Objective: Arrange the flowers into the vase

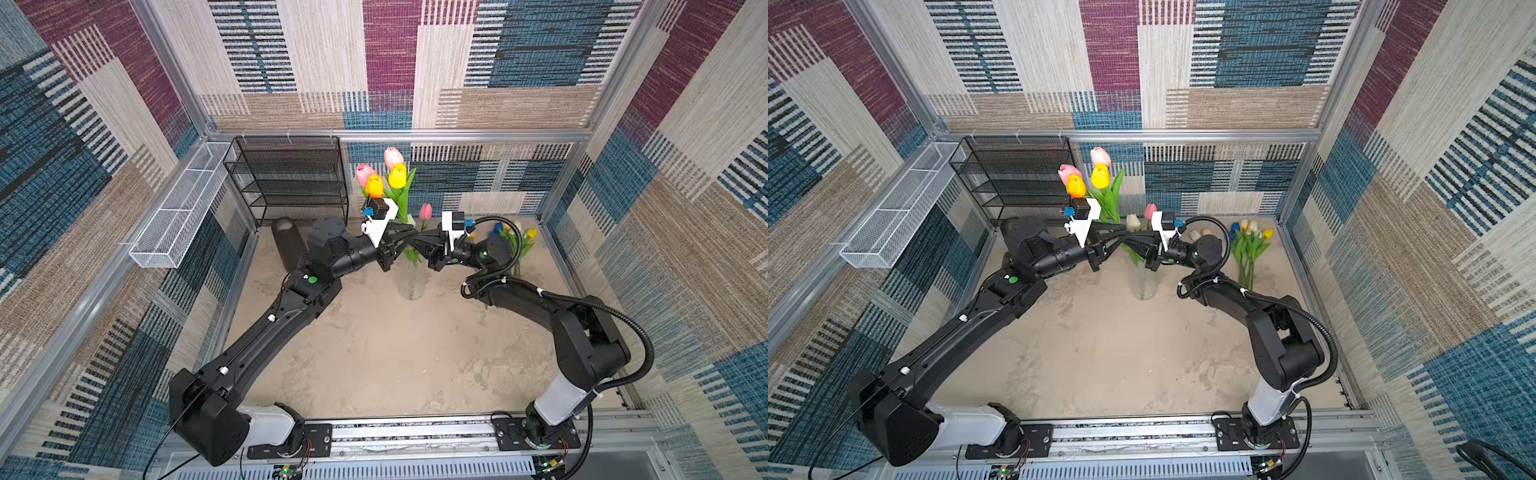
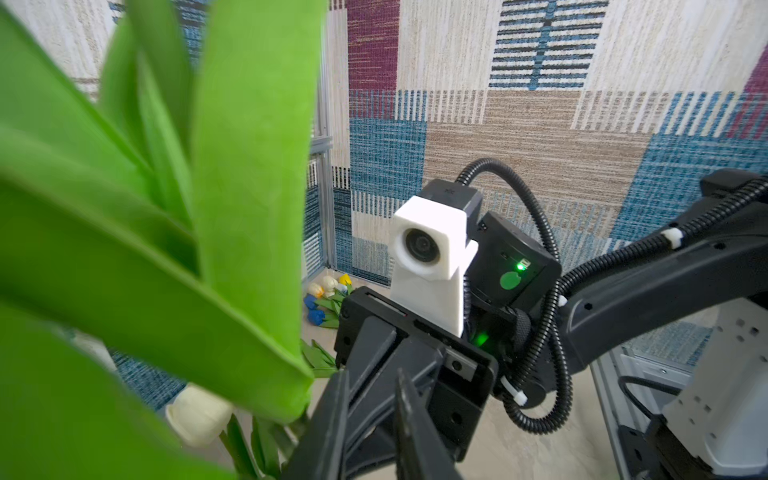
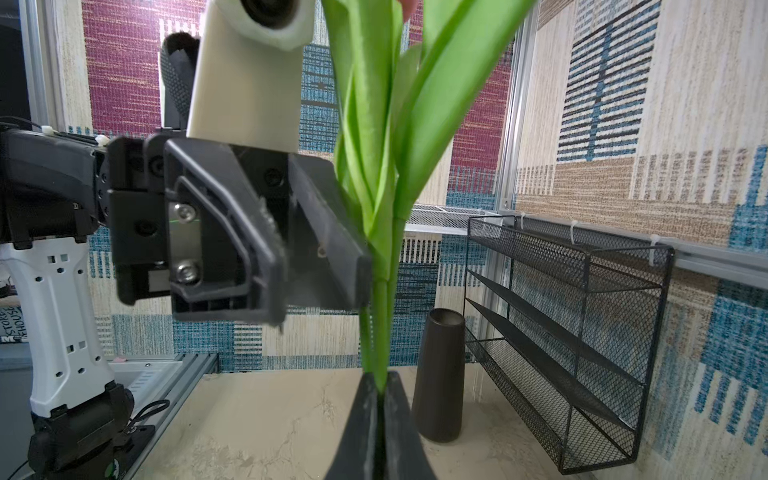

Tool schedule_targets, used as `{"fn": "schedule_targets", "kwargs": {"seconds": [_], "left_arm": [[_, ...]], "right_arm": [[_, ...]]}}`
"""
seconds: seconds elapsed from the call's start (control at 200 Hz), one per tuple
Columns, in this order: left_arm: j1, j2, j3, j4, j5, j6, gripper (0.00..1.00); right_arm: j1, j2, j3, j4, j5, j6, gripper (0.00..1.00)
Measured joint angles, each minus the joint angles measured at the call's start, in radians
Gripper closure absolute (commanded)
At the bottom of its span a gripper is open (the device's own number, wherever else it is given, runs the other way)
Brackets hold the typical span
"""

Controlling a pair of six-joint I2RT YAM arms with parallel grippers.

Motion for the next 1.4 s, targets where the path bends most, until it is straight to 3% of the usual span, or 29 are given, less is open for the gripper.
{"fn": "schedule_targets", "kwargs": {"seconds": [0.17, 0.481, 0.516, 0.621, 0.756, 0.946, 1.152, 1.397], "left_arm": [[0.000, 0.003, 0.005, -0.001, 0.019, -0.011, 0.99], [0.000, 0.013, 0.034, -0.008, 0.020, -0.018, 1.00], [0.000, 0.016, 0.036, -0.010, 0.021, -0.018, 0.87], [0.000, 0.016, 0.037, -0.020, 0.033, -0.019, 0.64], [0.000, -0.013, 0.009, -0.031, 0.046, -0.022, 0.61], [0.000, -0.116, -0.109, -0.025, 0.045, -0.021, 0.47], [0.002, -0.224, -0.245, -0.012, -0.010, -0.013, 0.11], [0.043, -0.177, -0.291, 0.072, -0.039, -0.007, 0.09]], "right_arm": [[0.017, -0.022, 0.000, -0.077, -0.002, -0.066, 1.00], [0.018, -0.070, -0.032, -0.128, 0.024, -0.122, 1.00], [0.018, -0.074, -0.041, -0.124, 0.032, -0.122, 1.00], [0.018, -0.085, -0.062, -0.116, 0.060, -0.113, 1.00], [0.018, -0.103, -0.075, -0.113, 0.102, -0.092, 1.00], [0.016, -0.124, -0.080, -0.100, 0.148, -0.066, 1.00], [0.010, -0.134, -0.084, -0.071, 0.151, -0.042, 1.00], [0.010, -0.137, -0.119, 0.001, 0.084, -0.029, 1.00]]}}
